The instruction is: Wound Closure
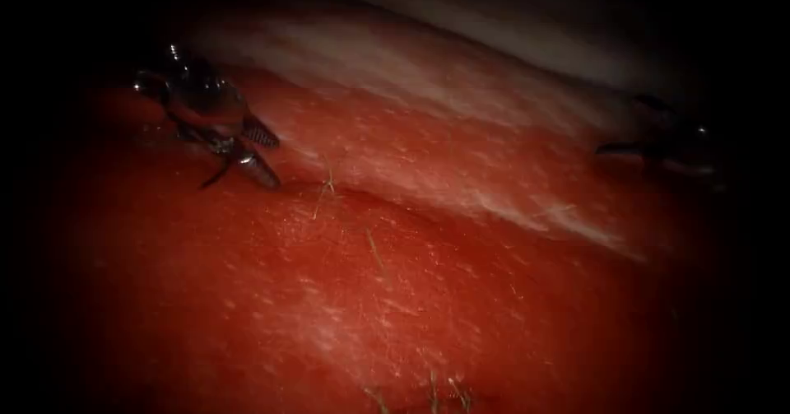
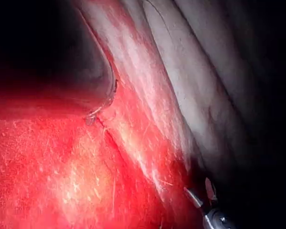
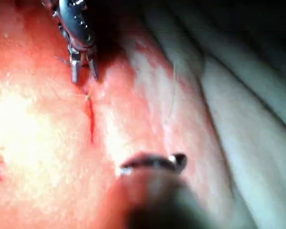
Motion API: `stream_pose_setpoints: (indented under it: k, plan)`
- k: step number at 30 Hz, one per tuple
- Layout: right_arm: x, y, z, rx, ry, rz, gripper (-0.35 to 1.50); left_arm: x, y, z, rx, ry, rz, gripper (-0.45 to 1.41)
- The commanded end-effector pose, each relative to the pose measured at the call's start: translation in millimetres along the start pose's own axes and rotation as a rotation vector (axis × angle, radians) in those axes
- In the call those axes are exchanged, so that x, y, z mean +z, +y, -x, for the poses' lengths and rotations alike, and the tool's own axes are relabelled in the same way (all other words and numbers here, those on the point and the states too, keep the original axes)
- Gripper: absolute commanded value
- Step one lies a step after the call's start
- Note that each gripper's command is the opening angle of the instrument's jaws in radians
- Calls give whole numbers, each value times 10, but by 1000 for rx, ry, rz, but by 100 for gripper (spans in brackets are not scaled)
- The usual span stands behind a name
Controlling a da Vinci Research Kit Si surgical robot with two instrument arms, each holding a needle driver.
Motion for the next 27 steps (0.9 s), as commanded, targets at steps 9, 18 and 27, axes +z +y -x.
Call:
stream_pose_setpoints:
  k: [9, 18, 27]
  plan:
    - [-11, -23, -23, 20, 53, -31, 148, -16, 86, -53, 203, 112, -25, 60]
    - [-16, -30, -31, 29, 77, -42, 148, -19, 130, -44, 374, 267, -136, 55]
    - [-8, -48, -43, 31, 197, -159, 148, -4, 142, -54, 489, 321, -274, 55]
